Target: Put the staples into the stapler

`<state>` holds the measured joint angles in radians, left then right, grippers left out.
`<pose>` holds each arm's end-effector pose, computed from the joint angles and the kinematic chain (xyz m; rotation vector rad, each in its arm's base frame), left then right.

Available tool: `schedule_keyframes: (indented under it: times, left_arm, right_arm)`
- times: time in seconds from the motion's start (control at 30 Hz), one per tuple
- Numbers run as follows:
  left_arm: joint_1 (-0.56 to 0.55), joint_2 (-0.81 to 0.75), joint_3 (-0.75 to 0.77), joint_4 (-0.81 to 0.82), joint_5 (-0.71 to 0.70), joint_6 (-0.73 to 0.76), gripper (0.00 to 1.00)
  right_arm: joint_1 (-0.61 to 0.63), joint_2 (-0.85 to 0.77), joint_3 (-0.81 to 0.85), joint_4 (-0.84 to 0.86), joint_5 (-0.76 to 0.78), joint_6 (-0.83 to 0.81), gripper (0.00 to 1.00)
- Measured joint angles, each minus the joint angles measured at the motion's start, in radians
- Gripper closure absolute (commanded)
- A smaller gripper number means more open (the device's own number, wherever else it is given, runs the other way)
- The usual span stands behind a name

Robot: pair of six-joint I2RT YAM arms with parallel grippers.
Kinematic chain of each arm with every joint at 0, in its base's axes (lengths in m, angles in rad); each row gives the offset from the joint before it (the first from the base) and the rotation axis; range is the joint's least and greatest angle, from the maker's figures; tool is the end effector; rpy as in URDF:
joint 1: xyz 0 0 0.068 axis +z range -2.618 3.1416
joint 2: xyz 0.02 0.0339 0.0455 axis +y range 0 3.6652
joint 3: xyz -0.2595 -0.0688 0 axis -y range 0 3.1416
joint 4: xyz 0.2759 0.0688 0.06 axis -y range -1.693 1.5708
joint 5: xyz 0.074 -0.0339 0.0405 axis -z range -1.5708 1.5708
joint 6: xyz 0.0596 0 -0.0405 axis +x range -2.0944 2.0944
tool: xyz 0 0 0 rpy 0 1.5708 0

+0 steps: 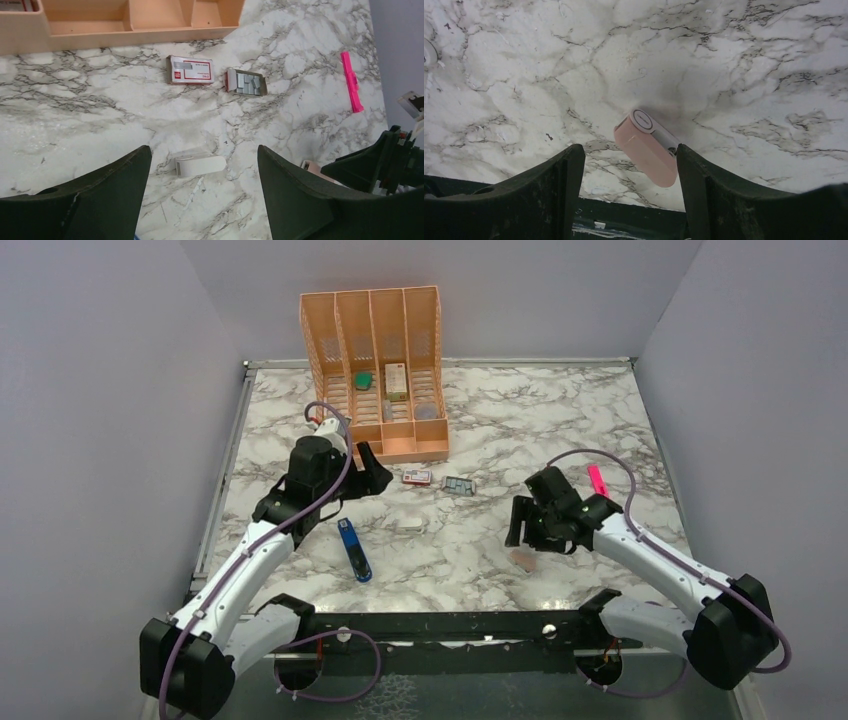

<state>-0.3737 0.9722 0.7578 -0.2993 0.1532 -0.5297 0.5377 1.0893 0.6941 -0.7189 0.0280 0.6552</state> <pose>0.2498 -0.1077 0.2625 -0.0716 2.1556 -0.6980 0.2039 0.1197 0.1728 0.1692 2.7247 0.3248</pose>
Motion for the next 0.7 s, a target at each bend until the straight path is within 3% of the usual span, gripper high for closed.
schedule_keyframes:
  times: [0.33,0.57,0.7]
  left_arm:
    - [-0.001,0.073,-0.014,0.101,0.113,0.0,0.21]
    - [-0.001,0.13,-0.028,0.164,0.144,-0.005,0.21]
    - [-0.001,0.143,-0.042,0.181,0.156,-0.009,0.21]
  right_arm:
    - [0.164,0.061,-0.002,-0.039,0.05,0.099,0.29]
    - [0.226,0.161,0.054,-0.1,0.146,0.139,0.43]
    - [0.236,0.208,0.075,-0.128,0.181,0.138,0.46]
